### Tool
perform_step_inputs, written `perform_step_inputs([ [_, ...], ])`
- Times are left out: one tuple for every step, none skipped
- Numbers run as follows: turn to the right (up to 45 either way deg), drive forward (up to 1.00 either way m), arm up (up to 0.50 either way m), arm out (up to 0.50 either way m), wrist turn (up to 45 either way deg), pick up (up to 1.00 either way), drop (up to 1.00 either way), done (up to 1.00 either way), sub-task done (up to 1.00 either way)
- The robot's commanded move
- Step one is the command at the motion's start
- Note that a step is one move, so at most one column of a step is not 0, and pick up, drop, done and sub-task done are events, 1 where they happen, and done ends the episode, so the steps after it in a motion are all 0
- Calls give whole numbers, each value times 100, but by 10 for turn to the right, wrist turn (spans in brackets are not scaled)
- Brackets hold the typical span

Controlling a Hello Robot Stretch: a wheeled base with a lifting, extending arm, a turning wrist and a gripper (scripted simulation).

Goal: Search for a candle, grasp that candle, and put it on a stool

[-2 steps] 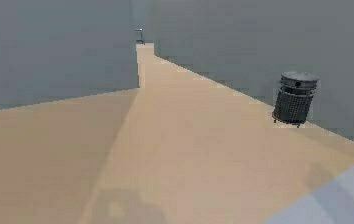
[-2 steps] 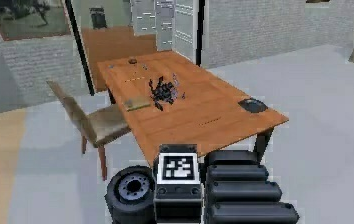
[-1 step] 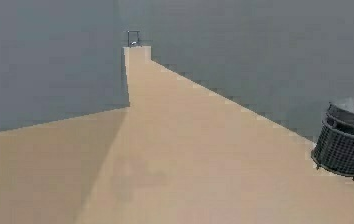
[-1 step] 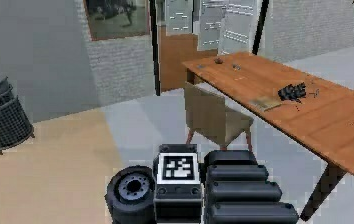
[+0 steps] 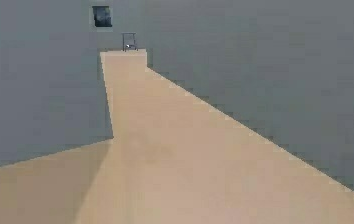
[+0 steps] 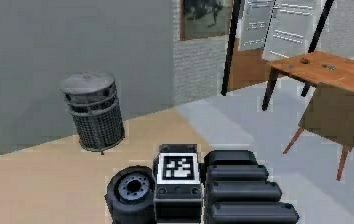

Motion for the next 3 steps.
perform_step_inputs([
  [0,100,0,0,0,0,0,0,0],
  [0,100,0,0,0,0,0,0,0],
  [60,0,0,0,0,0,0,0,0],
])
